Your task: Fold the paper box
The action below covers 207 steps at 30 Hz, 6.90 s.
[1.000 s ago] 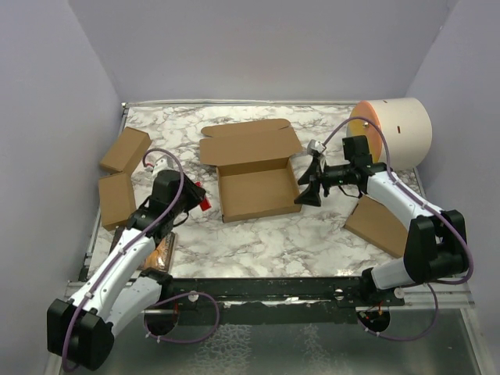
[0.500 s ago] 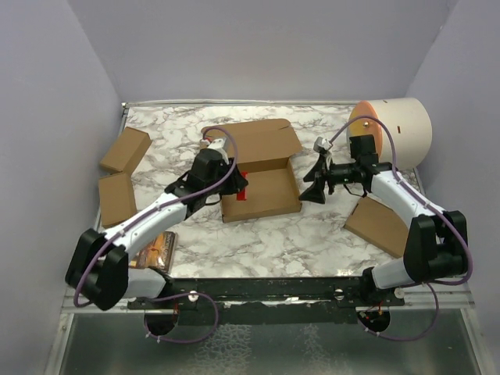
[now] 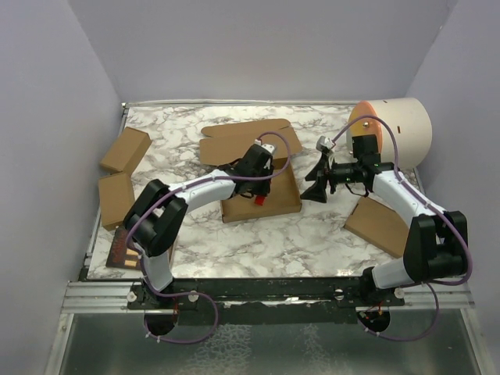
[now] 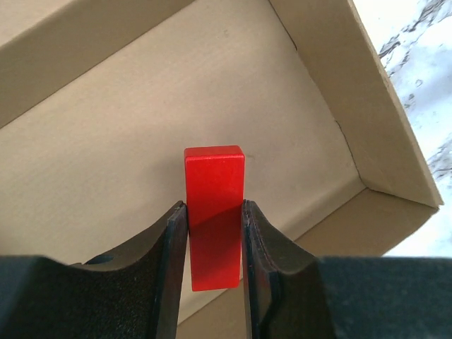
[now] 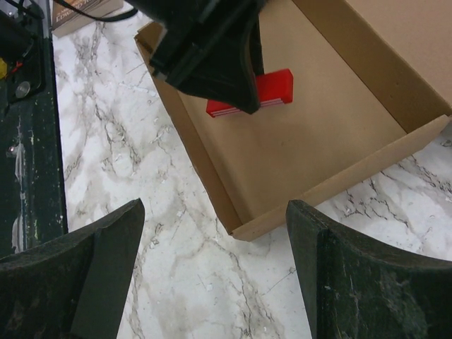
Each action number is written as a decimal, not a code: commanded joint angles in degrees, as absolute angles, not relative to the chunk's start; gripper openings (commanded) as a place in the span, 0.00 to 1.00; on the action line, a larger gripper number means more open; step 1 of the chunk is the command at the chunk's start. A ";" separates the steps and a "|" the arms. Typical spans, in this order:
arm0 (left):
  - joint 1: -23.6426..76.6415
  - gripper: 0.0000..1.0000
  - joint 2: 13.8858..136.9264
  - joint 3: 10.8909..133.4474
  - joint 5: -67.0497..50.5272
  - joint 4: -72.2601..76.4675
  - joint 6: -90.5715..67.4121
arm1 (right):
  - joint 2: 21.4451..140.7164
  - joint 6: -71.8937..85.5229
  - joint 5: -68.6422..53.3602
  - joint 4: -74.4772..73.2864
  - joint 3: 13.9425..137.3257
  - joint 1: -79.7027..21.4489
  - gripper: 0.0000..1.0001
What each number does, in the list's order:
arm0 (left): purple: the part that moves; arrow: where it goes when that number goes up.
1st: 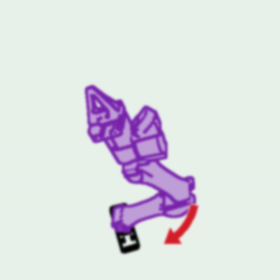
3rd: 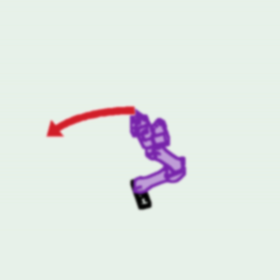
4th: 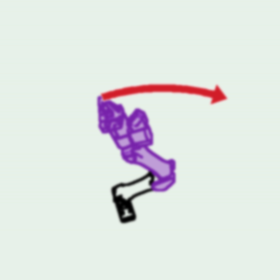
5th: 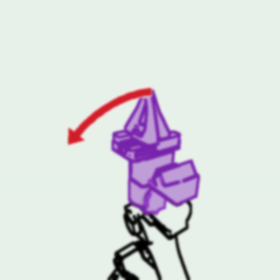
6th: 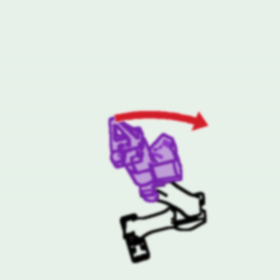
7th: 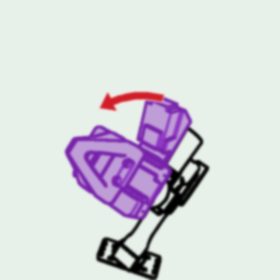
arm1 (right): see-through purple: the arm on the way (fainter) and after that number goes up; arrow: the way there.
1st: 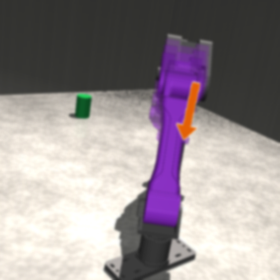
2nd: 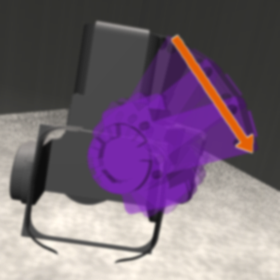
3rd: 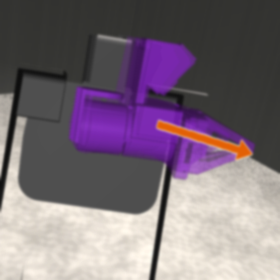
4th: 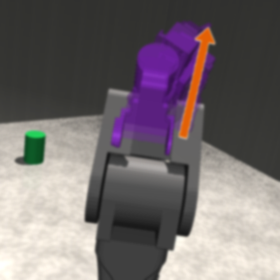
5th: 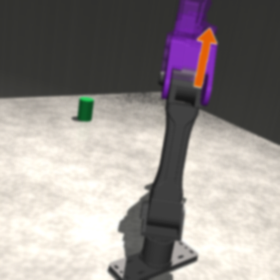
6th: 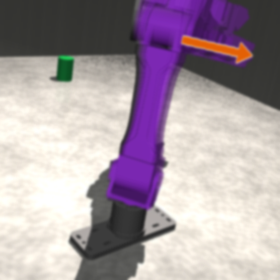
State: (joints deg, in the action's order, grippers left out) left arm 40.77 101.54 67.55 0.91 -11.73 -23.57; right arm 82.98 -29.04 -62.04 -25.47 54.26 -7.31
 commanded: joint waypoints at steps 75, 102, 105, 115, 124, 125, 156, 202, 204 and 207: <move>-3.43 0.43 130.46 91.16 -35.33 -4.10 -42.32 | 118.58 -4.44 -45.61 -32.64 105.37 -9.93 0.93; -4.92 0.00 105.42 60.02 -38.86 18.45 -28.21 | 110.61 -7.71 -46.84 -25.93 91.83 -9.60 0.96; -5.43 0.00 100.82 54.83 -37.68 21.15 -27.06 | 111.66 -7.54 -47.15 -26.26 92.02 -9.60 0.96; -5.54 0.00 91.51 47.05 -34.96 27.36 -23.05 | 113.21 -1.89 -45.88 -22.13 88.58 -9.65 0.94; -5.54 0.00 88.86 43.75 -36.13 33.49 -22.06 | 117.21 -0.29 -47.42 -24.17 94.04 -9.66 0.89; -5.54 0.00 88.65 43.35 -36.12 34.33 -22.03 | 117.43 -0.08 -47.50 -24.10 94.23 -9.67 0.88; -5.71 0.00 87.80 42.91 -40.95 44.28 -27.81 | 114.97 -6.06 -55.75 -24.21 98.25 -9.59 0.02; -4.88 0.23 92.53 59.65 -45.53 26.28 -25.70 | 111.45 -20.40 -49.43 -19.78 104.37 -9.67 0.01; -4.73 0.21 92.28 59.69 -45.53 26.28 -25.90 | 111.22 -20.47 -49.28 -19.62 104.37 -9.67 0.01; -4.04 0.04 91.63 59.51 -45.02 26.68 -26.01 | 110.52 -20.21 -49.02 -19.03 103.66 -9.75 0.01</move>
